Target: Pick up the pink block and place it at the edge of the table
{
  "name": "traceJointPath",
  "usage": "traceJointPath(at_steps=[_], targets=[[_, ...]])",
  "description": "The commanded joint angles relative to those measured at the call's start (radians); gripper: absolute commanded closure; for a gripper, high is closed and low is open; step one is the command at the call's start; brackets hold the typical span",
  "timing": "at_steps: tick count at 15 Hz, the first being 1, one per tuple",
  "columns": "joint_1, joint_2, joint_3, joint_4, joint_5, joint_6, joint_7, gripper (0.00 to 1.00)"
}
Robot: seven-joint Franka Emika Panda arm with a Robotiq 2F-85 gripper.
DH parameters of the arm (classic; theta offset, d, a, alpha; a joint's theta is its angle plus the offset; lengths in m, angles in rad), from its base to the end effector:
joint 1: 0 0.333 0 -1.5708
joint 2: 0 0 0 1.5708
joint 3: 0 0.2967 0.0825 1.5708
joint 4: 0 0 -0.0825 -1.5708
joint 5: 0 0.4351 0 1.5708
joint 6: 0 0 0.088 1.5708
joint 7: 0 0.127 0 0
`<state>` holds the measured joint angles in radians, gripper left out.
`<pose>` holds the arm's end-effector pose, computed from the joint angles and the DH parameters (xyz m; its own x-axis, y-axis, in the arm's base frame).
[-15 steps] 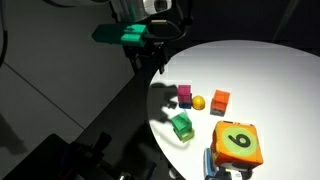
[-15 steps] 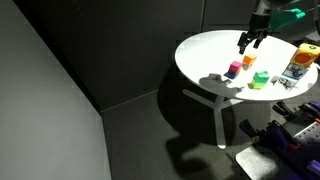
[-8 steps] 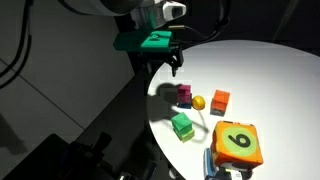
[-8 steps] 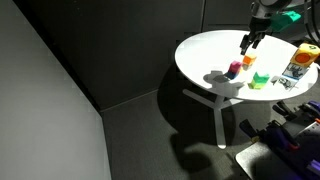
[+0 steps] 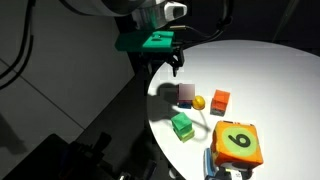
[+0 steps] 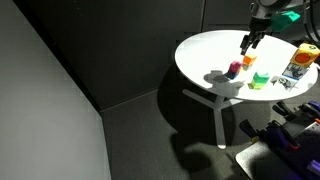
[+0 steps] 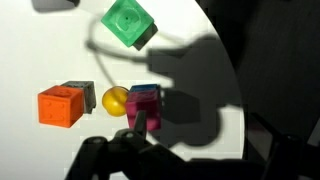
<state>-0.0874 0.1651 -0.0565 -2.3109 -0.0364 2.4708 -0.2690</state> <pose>0.5452 -0.0803 0.1935 0.9880 0.1536 -0.0138 0.1539 -0.9877 0.0291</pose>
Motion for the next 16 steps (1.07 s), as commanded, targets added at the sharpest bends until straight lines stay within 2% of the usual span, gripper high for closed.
traceJointPath(at_steps=[1,6,11,14,16], targets=[[-0.002,0.0,0.003,0.001,-0.001,-0.003,0.001,0.0],[-0.016,0.067,-0.006,0.012,-0.002,0.046,-0.002,0.0],[-0.071,0.143,0.021,0.032,0.091,0.141,-0.081,0.0],[-0.112,0.189,0.047,0.063,0.149,0.137,-0.15,0.0],[-0.127,0.218,0.051,0.088,0.146,0.127,-0.171,0.0]])
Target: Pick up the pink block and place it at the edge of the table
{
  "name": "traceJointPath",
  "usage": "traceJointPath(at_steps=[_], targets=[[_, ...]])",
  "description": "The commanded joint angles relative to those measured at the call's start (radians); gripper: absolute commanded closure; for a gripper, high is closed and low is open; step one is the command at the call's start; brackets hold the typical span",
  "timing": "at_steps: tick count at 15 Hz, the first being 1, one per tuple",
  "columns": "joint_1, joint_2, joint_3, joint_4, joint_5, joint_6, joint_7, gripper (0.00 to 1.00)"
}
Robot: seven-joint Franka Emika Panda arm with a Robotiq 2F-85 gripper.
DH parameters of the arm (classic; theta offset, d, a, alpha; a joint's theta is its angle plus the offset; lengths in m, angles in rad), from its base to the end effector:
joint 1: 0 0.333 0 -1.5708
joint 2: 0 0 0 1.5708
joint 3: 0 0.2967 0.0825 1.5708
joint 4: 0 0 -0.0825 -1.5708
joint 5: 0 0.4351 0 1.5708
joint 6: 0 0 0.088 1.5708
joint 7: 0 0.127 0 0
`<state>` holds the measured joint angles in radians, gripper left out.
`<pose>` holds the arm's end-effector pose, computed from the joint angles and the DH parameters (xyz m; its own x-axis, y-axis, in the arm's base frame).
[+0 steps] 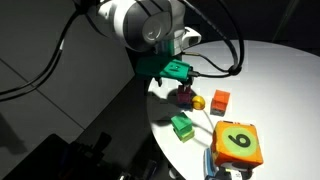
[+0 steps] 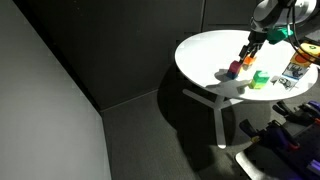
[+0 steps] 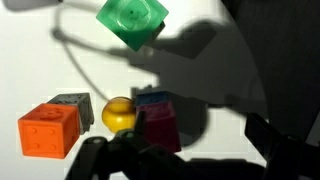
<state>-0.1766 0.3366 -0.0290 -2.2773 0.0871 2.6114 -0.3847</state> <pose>0.5418 -0.1152 0.1243 0.9944 0.1052 0.0098 0.1054 -0.9939 -0.0330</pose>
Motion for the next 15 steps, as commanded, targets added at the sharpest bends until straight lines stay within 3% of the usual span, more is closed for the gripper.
traceJointPath(at_steps=[1,15], targets=[[-0.04,0.059,0.02,0.068,0.006,-0.015,-0.057,0.0],[-0.043,0.186,0.0,0.194,-0.073,0.009,-0.028,0.0]])
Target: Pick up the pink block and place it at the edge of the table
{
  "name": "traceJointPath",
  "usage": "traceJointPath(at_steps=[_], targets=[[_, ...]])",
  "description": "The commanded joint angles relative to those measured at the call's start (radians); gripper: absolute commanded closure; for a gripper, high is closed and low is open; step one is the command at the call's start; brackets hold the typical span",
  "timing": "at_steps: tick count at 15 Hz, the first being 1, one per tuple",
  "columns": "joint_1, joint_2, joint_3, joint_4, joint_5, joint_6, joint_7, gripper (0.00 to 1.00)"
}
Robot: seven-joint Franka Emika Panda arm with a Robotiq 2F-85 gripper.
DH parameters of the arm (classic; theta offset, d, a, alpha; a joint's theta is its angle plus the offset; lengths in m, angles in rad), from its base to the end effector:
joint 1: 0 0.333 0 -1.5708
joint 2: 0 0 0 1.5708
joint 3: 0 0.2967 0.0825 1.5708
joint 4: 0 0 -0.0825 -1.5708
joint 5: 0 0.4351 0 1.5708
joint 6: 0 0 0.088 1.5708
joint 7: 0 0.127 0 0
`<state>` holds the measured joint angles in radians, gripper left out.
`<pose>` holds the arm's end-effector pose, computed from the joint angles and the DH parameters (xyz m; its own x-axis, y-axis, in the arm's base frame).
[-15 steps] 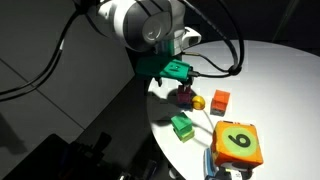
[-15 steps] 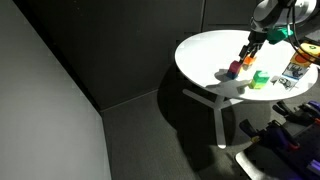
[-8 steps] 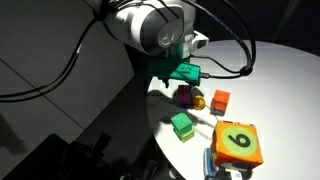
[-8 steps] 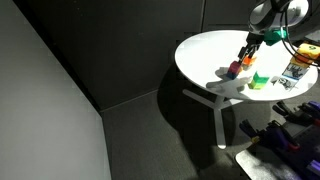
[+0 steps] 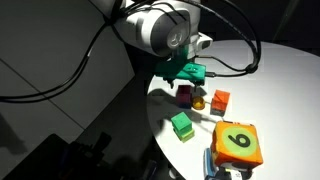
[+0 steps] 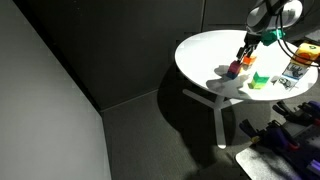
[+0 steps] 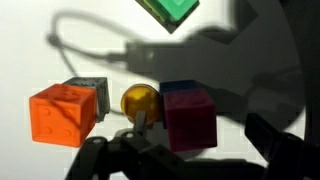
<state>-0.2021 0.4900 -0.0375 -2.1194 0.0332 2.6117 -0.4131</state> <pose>0.5753 -0.1425 0.0963 0.9889 0.1488 0.0023 0.1487 -0.9889 0.0019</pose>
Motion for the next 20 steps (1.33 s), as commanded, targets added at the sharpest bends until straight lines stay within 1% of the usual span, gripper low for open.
traceJointPath(at_steps=[1,9,15,16,17,20], targets=[[-0.02,0.04,0.01,0.041,-0.018,0.008,-0.001,0.0],[-0.015,0.1,0.015,0.103,-0.02,-0.009,0.015,0.0],[-0.01,0.14,0.018,0.125,-0.028,-0.001,0.019,0.0],[-0.009,0.144,0.019,0.126,-0.031,-0.001,0.019,0.07],[-0.006,0.146,0.017,0.127,-0.035,0.0,0.024,0.26],[0.003,0.14,0.013,0.123,-0.04,-0.011,0.04,0.51]])
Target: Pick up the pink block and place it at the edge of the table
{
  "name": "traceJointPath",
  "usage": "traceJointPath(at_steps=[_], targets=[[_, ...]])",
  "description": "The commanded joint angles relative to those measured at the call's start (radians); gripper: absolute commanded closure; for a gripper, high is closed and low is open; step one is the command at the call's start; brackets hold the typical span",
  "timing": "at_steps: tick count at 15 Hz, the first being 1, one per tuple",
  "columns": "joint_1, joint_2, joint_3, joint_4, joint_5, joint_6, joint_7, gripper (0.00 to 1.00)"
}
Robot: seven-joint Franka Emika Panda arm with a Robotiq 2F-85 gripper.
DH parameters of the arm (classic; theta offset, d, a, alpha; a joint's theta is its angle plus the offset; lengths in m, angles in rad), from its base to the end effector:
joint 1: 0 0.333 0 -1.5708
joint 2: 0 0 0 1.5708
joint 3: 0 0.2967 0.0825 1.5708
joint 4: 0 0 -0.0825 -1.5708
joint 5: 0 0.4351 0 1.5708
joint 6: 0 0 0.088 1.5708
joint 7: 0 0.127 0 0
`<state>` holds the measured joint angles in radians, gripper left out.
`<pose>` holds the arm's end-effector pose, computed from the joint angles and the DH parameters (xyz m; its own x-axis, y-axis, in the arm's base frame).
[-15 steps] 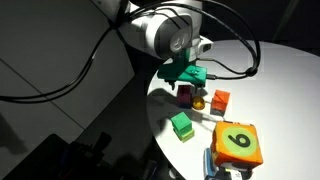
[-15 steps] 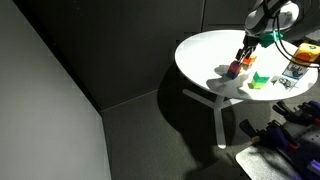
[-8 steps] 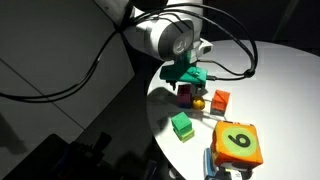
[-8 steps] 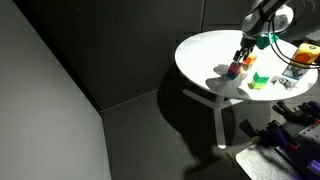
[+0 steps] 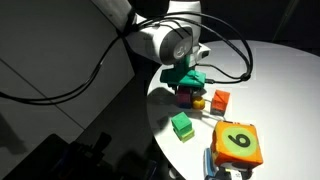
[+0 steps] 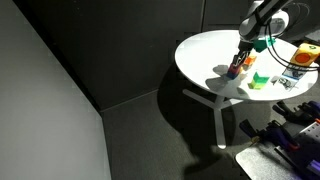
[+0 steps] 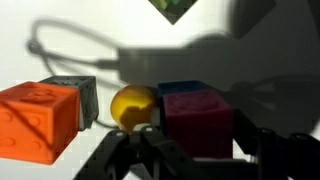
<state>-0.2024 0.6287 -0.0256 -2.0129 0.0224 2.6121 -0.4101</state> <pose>0.5904 -0.1386 0.0528 0.9856 0.1665 -0.0284 0.1664 -0.9860 -0.0077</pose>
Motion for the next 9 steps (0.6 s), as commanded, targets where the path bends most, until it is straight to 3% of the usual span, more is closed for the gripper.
traceJointPath(at_steps=[1,2,9], targets=[[0.006,-0.009,0.002,0.01,-0.03,-0.014,0.041,0.58],[0.009,-0.017,0.0,0.006,-0.034,-0.016,0.046,0.66],[0.024,-0.093,0.011,-0.027,-0.032,-0.056,0.063,0.68]])
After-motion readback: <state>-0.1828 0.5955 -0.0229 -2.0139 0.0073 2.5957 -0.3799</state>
